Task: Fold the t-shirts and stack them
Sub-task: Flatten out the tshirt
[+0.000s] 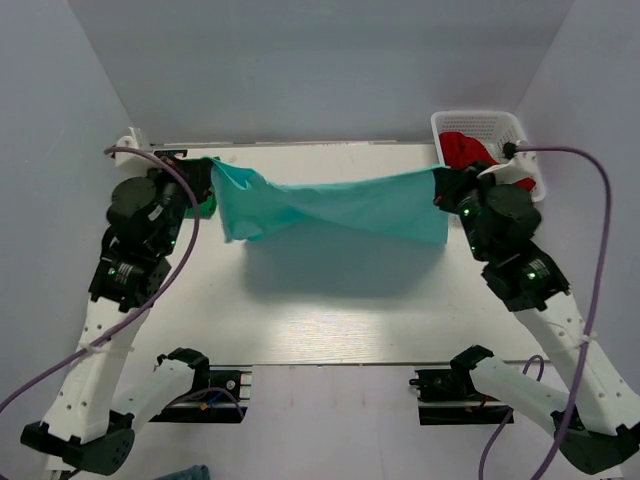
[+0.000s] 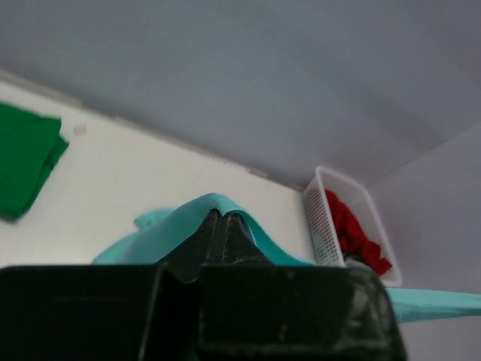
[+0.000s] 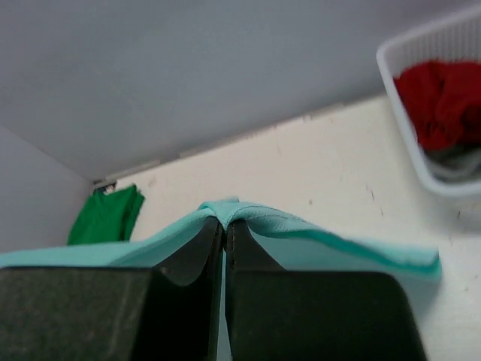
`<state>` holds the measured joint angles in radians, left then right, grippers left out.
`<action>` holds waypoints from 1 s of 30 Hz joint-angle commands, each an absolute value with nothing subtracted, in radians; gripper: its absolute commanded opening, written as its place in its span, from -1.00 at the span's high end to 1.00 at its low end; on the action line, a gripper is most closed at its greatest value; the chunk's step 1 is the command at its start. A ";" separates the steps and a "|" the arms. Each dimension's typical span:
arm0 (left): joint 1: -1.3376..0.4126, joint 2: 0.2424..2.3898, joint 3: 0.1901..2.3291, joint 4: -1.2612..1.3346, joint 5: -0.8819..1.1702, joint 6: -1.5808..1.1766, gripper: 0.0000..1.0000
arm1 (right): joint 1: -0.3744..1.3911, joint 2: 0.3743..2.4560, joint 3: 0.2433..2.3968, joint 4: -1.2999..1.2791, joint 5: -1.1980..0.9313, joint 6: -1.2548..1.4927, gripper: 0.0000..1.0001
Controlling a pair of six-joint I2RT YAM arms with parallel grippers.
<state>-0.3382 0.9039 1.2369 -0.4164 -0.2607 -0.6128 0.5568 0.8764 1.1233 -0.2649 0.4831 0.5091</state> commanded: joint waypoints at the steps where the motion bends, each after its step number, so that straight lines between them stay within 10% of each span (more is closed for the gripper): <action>1: -0.342 0.836 1.357 -0.387 -0.232 -0.503 1.00 | 0.557 0.839 1.284 -0.238 0.523 0.390 1.00; 15: -0.321 0.781 1.890 -0.491 0.012 -0.347 1.00 | 0.554 0.758 1.747 -0.414 0.195 0.296 1.00; 30: -0.321 0.989 1.870 -0.453 -0.040 -0.315 1.00 | 0.555 0.782 1.511 -0.287 0.457 0.259 1.00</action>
